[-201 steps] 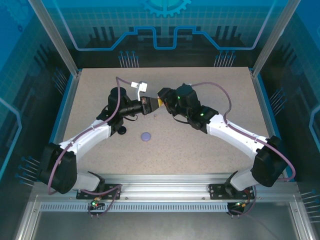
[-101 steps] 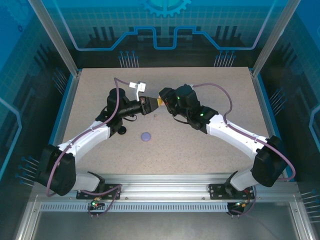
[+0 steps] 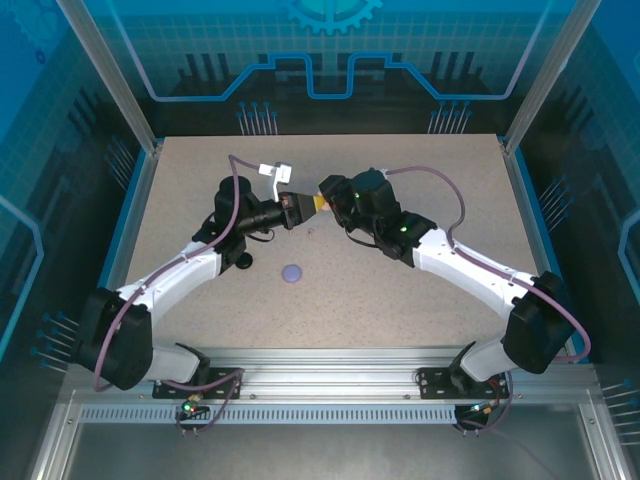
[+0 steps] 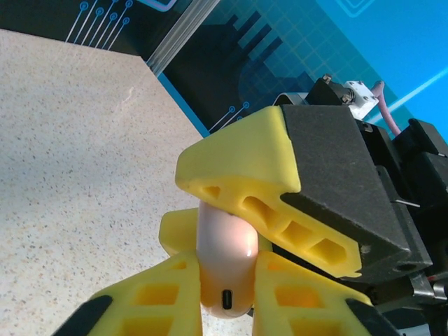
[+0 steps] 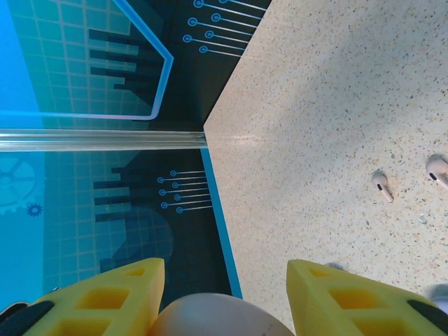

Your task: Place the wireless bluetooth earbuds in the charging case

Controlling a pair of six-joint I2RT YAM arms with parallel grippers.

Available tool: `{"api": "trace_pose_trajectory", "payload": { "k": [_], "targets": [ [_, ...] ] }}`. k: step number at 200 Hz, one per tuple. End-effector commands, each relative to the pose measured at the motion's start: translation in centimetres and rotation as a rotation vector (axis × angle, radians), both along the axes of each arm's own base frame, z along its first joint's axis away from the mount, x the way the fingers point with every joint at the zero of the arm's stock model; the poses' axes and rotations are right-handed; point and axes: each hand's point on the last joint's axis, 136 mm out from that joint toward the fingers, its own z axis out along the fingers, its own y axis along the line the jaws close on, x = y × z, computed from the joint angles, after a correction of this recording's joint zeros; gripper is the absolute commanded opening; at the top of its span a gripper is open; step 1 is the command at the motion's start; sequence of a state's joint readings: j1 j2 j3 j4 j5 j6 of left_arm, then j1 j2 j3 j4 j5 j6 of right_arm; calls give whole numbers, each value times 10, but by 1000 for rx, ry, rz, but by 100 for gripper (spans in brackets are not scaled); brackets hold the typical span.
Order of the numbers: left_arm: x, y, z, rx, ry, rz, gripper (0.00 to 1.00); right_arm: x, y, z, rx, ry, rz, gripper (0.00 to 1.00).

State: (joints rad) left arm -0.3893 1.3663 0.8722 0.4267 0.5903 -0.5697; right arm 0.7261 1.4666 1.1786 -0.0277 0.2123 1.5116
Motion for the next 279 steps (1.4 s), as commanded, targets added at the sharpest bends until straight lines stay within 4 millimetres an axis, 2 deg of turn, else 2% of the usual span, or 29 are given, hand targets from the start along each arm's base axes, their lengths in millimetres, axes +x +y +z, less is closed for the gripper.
{"api": "trace_pose_trajectory", "payload": {
  "k": [1, 16, 27, 51, 69, 109, 136, 159, 187, 205, 254, 279],
  "targets": [
    [-8, -12, 4, -9, -39, -51, 11, 1, 10, 4, 20, -8, 17, 38],
    [-7, -13, 5, -11, -40, -52, 0, 1, 10, 5, 23, -8, 20, 39],
    [-7, -14, 5, -14, -40, -53, 0, 1, 10, 6, 24, -11, 20, 43],
    [-8, -14, 8, -22, -43, -54, 0, 2, 0, 12, 6, -29, 3, 79],
    [-8, -13, 9, -17, -47, -51, 0, 1, -17, 19, -34, -55, -19, 88],
    [-11, -11, 15, -8, -71, -65, 0, -12, -67, 34, -217, -156, -8, 92],
    [-12, -6, 16, -1, -82, -76, 0, -23, -87, 52, -380, -324, 128, 92],
    [-10, -4, 18, -4, -84, -83, 0, -31, -86, 60, -483, -471, 313, 92],
    [-9, -5, 21, -11, -86, -104, 0, -39, -78, 56, -564, -564, 464, 91],
    [-9, -6, 22, -14, -85, -111, 0, -41, -68, 52, -554, -594, 532, 89],
    [-11, -7, 27, -23, -87, -122, 0, -35, -46, 29, -537, -566, 611, 86],
    [-10, -7, 29, -26, -87, -124, 0, -31, -41, 19, -539, -547, 618, 84]
  ]
}}
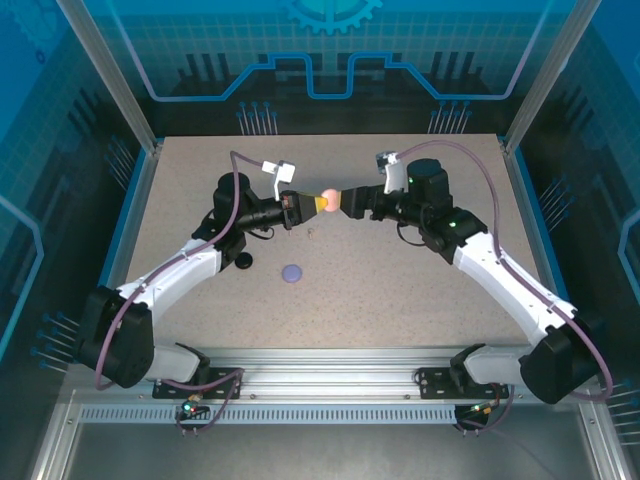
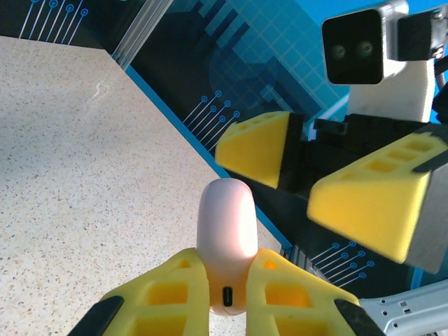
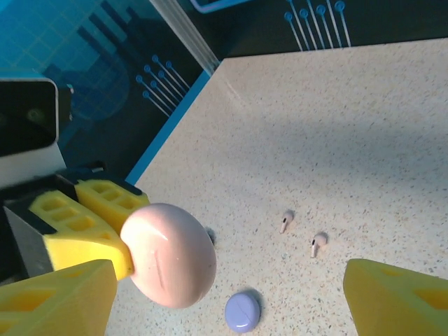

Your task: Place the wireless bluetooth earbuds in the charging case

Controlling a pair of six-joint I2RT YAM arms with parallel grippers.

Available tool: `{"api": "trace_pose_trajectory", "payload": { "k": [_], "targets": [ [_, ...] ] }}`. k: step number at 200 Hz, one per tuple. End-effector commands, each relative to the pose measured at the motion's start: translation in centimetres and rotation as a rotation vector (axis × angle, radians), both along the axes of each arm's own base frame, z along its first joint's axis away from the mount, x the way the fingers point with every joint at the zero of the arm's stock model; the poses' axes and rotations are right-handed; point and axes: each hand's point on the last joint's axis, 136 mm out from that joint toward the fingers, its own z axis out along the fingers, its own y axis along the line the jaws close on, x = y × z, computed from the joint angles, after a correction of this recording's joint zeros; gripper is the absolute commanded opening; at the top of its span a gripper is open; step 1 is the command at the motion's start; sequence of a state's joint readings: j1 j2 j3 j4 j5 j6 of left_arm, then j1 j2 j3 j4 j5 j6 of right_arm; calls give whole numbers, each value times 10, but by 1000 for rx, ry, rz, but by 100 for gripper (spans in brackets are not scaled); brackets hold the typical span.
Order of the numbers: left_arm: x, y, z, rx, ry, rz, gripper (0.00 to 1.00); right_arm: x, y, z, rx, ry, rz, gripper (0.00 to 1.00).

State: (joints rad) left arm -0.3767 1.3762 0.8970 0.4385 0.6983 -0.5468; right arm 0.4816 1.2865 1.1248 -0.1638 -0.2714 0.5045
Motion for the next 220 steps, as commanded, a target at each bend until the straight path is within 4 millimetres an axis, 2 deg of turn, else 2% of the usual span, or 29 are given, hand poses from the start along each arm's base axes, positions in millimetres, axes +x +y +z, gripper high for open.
{"api": "trace_pose_trajectory", "payload": {
  "k": [1, 79, 144, 175, 220],
  "targets": [
    [-1, -2, 18, -14, -48, -28, 0, -3, 10, -6, -7, -13, 50, 84],
    [-3, -2, 24, -28, -50, -36, 0, 9, 9, -34, -34, 45, 10, 78],
    [-8, -1, 31, -38, -65, -45, 0, 21, -9, -62, -23, 113, -87, 72],
    [-8, -1, 30, -38, -63, -45, 0, 17, -8, -54, 6, 108, -71, 72],
    [-9, -1, 30, -37, -68, -46, 0, -8, -14, -33, 107, 72, -13, 72]
  ]
}}
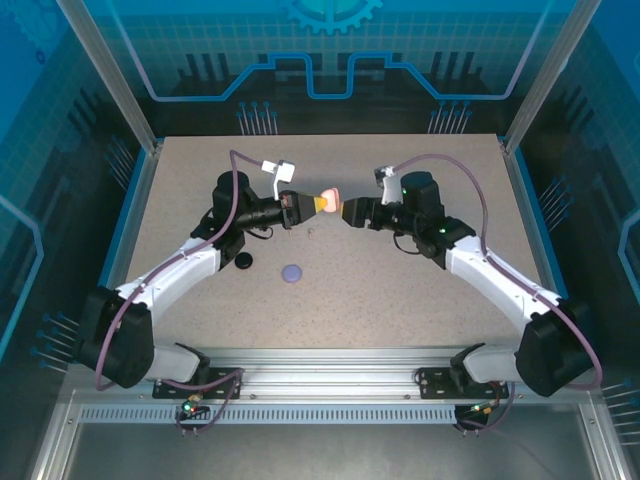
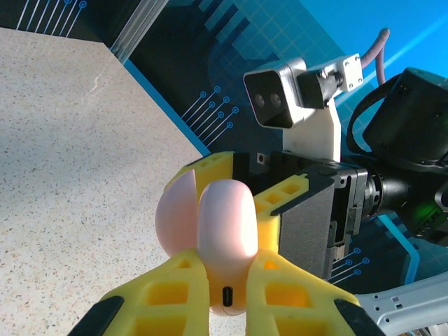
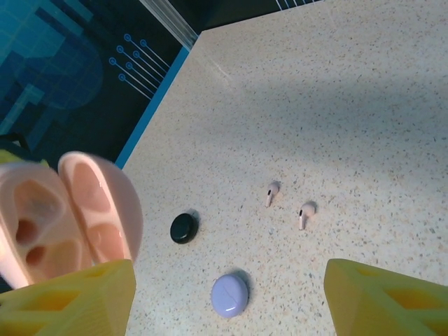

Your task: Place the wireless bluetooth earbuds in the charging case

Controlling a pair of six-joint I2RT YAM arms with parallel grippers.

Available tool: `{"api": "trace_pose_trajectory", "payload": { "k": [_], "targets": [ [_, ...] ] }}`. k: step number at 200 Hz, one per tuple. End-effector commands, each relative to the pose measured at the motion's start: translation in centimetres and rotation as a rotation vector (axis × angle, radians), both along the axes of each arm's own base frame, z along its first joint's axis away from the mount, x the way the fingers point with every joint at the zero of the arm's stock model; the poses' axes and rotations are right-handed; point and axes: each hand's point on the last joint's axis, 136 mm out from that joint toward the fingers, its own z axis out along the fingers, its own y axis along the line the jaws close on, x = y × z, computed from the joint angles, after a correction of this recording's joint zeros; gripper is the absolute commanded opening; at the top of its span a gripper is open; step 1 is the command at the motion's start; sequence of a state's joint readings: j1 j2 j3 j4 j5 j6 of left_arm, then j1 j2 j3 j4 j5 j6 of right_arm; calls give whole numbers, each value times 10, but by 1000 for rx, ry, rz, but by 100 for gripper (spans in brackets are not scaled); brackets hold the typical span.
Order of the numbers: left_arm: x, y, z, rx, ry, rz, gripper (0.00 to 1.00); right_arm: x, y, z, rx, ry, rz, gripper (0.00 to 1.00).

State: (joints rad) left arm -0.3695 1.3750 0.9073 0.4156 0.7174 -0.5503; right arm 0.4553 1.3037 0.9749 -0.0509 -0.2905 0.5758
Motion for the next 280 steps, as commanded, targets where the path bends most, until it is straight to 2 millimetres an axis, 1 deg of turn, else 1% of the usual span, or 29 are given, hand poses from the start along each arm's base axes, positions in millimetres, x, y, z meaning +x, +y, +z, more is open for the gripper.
{"api": "trace_pose_trajectory", "payload": {
  "k": [1, 19, 35, 37, 40, 54, 68, 79, 98, 99, 101, 107, 204, 252, 271, 280],
  "targets": [
    [-8, -2, 29, -39, -83, -35, 0, -12, -7, 20, 87, -34, 20, 72],
    [-9, -3, 29, -43, -86, -41, 0, -18, -6, 25, 135, -40, 35, 71],
    [-10, -3, 29, -49, -85, -42, 0, -18, -2, 37, 182, -60, 49, 67],
    [-10, -3, 30, -50, -87, -42, 0, -20, -3, 29, 180, -43, 49, 66],
    [-10, -3, 30, -51, -88, -43, 0, -20, -2, 27, 183, -38, 51, 65],
    [-10, -3, 31, -57, -86, -45, 0, -18, 1, 31, 210, -37, 56, 59],
    [-11, -3, 32, -63, -86, -49, 0, -16, 4, 34, 230, -40, 64, 55],
    [-11, -3, 33, -67, -86, -51, 0, -14, 7, 35, 236, -40, 66, 55],
    [-12, -3, 34, -70, -88, -53, 0, -12, 10, 30, 234, -25, 70, 54],
    [-12, -3, 34, -71, -88, -53, 0, -11, 11, 36, 239, -37, 72, 54],
    [-12, -3, 35, -71, -89, -54, 0, -10, 11, 41, 243, -46, 73, 54],
    [-12, -3, 35, -71, -87, -54, 0, -9, 13, 44, 245, -54, 76, 54],
    [-12, -4, 33, -73, -81, -54, 0, -1, 24, 45, 245, -44, 84, 49],
    [-11, -4, 33, -76, -78, -56, 0, 1, 31, 41, 243, -33, 96, 43],
    [-11, -5, 32, -76, -76, -57, 0, 2, 33, 41, 243, -31, 101, 42],
    [-11, -5, 32, -76, -74, -58, 0, 1, 35, 42, 243, -32, 106, 40]
  ]
}}
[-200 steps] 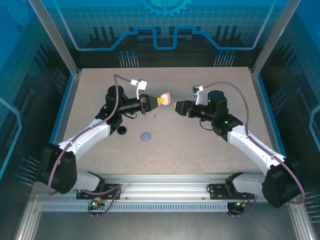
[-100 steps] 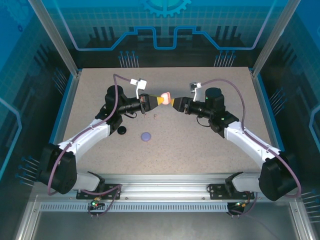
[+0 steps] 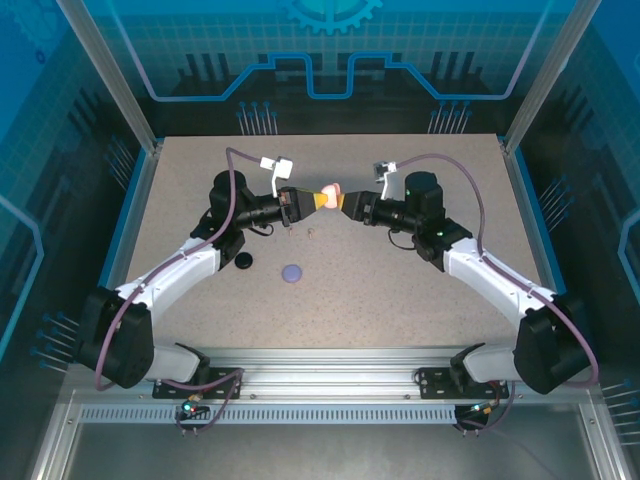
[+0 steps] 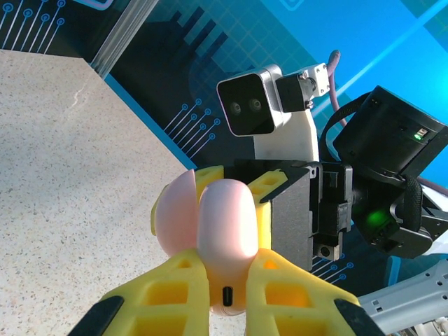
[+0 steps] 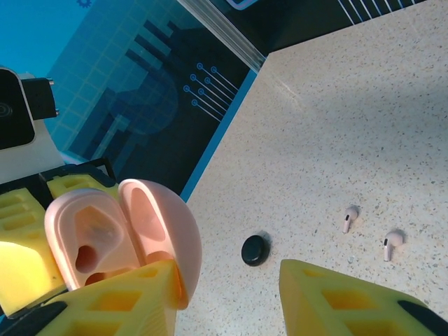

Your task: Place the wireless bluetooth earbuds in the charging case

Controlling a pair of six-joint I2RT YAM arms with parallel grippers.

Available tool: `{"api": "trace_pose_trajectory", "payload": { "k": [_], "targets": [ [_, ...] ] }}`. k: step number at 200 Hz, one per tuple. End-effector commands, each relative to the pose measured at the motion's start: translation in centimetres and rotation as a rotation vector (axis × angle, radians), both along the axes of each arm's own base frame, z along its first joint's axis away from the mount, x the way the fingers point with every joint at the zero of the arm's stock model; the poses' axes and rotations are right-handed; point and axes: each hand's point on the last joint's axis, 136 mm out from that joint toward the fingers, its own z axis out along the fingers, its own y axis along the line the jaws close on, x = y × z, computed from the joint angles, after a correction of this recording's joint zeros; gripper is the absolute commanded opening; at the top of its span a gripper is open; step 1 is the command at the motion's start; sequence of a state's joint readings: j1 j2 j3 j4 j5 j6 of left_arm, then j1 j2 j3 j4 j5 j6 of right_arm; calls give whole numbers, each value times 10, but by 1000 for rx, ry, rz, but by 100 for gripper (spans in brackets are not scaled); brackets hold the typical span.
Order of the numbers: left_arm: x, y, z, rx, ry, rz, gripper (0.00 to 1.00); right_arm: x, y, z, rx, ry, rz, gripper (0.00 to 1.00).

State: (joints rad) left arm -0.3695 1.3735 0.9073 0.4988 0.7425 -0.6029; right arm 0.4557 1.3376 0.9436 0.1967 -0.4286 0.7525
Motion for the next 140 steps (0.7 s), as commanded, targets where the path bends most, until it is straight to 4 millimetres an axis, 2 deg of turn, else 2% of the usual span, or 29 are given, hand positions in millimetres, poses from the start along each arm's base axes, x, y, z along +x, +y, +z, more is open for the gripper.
{"api": "trace_pose_trajectory", "payload": {
  "k": [1, 35, 69, 79, 93, 115, 140],
  "targets": [
    [-8, -3, 15, -24, -45, -35, 0, 0, 11, 14, 22, -30, 32, 39],
    [-8, -4, 11, -23, -37, -39, 0, 1, 15, 17, 26, -35, 43, 27],
    [-6, -4, 0, -16, -11, -32, 0, 2, 18, 22, 28, -43, 50, 4],
    [-4, -3, -3, -14, -1, -21, 0, 3, 18, 24, 25, -46, 48, 0],
    [0, -3, -8, -7, 12, -1, 14, 5, 17, 25, 11, -44, 37, 0],
    [9, 1, -12, 9, 22, 39, 45, 9, 12, 22, -49, -29, 13, 0],
    [21, 11, -11, 28, 24, 83, 67, 18, -2, 18, -156, -9, -40, 0]
  ]
}}
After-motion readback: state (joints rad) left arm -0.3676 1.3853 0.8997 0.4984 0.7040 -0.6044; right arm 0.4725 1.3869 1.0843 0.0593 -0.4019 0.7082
